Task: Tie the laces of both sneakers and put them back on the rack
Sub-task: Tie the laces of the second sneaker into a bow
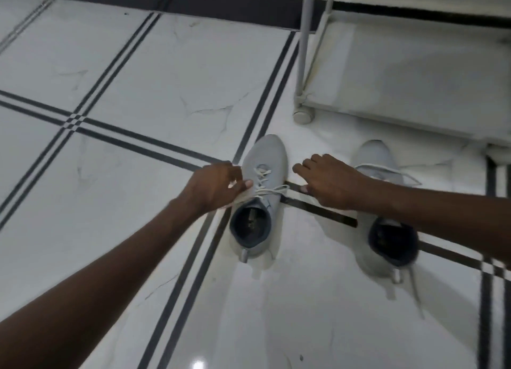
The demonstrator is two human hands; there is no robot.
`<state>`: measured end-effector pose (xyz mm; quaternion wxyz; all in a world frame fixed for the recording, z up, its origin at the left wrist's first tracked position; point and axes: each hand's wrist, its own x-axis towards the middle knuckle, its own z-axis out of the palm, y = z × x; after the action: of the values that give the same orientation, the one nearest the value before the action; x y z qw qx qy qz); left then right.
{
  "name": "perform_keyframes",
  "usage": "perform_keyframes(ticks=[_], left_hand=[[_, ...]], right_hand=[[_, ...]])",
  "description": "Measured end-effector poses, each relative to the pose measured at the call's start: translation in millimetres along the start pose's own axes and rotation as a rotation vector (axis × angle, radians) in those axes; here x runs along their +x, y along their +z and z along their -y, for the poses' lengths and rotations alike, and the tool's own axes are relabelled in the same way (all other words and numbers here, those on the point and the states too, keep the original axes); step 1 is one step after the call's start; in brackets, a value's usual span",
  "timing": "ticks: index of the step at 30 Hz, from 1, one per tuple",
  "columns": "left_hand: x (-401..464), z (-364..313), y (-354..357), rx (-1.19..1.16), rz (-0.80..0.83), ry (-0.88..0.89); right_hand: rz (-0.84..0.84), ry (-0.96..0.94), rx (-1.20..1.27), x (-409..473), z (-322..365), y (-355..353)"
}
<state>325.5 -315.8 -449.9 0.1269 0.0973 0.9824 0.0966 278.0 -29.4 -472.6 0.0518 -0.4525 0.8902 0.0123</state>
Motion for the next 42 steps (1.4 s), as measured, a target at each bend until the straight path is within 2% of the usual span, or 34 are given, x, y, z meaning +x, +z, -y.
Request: perform_keyframes(ticks=[3, 8, 13, 16, 19, 24, 29, 32, 35, 37, 39, 41, 42], left_hand=[[23, -30, -23, -0.035, -0.026, 0.075], [60, -117, -45, -0.097, 0.126, 0.266], [82, -192, -17, -0.046, 0.227, 0.485], [87, -214, 18, 0.013, 0.235, 0.558], [83, -223, 41, 0.040, 0.217, 0.553], [85, -213, 29, -0.097, 0.248, 0.529], [85, -200, 35, 0.152, 0.210, 0.515], [78, -193, 36, 0.242, 0.268, 0.478], [81, -193, 38, 0.242, 0.274, 0.477], [85, -189, 40, 0.217, 0.153, 0.555], [85, -184, 39, 0.211, -0.067, 0.573], [77, -184, 33, 0.137, -0.222, 0.396], [72, -186, 34, 0.139, -0.215, 0.271]], right_hand=[[0.067, 0.143, 0.062, -23, -32, -34], [0.159, 0.406, 0.323, -102, -74, -66], [0.222, 0.593, 0.602, -159, -70, -35], [0.133, 0.664, 0.673, -172, -61, -6], [0.043, 0.706, 0.656, -180, -58, 8], [0.015, 0.656, 0.631, -187, -61, 5], [0.172, 0.584, 0.252, -200, -58, 11], [0.275, 0.543, 0.130, -197, -54, 14], [0.291, 0.551, 0.098, -196, -54, 19], [0.190, 0.558, 0.095, -199, -54, 23], [-0.054, 0.593, 0.071, -202, -54, 24], [-0.227, 0.695, 0.113, -203, -45, 18], [-0.267, 0.761, 0.174, -204, -38, 15]])
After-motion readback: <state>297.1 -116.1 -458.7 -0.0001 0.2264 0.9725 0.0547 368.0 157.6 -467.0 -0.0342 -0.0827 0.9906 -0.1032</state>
